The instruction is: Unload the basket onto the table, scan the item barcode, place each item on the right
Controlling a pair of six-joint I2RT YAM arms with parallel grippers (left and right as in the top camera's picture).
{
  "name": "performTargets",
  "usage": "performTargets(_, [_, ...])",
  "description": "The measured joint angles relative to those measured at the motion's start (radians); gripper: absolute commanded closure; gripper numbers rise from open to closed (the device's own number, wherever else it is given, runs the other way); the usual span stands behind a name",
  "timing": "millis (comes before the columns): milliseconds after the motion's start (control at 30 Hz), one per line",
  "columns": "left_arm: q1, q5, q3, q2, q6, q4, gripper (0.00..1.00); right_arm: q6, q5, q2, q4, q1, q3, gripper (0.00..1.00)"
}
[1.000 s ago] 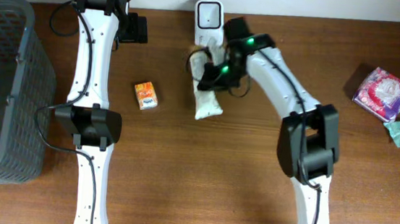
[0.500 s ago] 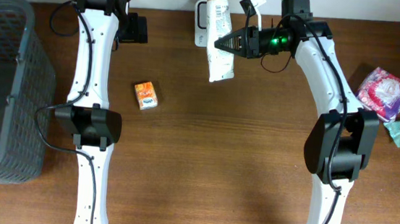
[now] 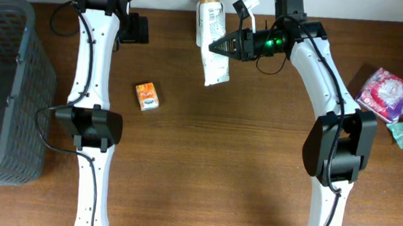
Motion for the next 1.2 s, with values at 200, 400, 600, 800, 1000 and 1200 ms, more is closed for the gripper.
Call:
performTargets(200, [0.000, 0.000, 0.000, 0.000, 0.000, 0.000, 0.01, 0.095, 0.444, -0.003, -0.151, 0.034, 0.001, 0.96])
performTargets(400, [0.000, 0.000, 0.000, 0.000, 0.000, 0.000, 0.01, 0.367, 1.432, -0.003, -0.298, 0.173, -0.016, 0.96])
performTargets(600, [0.000, 0.000, 0.000, 0.000, 0.000, 0.000, 0.01, 0.415, 1.749, -0.008, -0.258, 0.187, -0.267, 0.88])
performTargets(800, [0.000, 0.000, 0.000, 0.000, 0.000, 0.000, 0.01, 0.417, 1.728, -0.008, -0.243, 0.188, -0.305, 0.55])
performTargets(1000, [0.000, 0.000, 0.000, 0.000, 0.000, 0.000, 0.01, 0.381, 1.486, -0.012, -0.343, 0.254, -0.153, 0.56])
performTargets(1200, [0.000, 0.000, 0.000, 0.000, 0.000, 0.000, 0.01, 0.354, 1.406, -0.013, -0.322, 0.257, -0.144, 0.44])
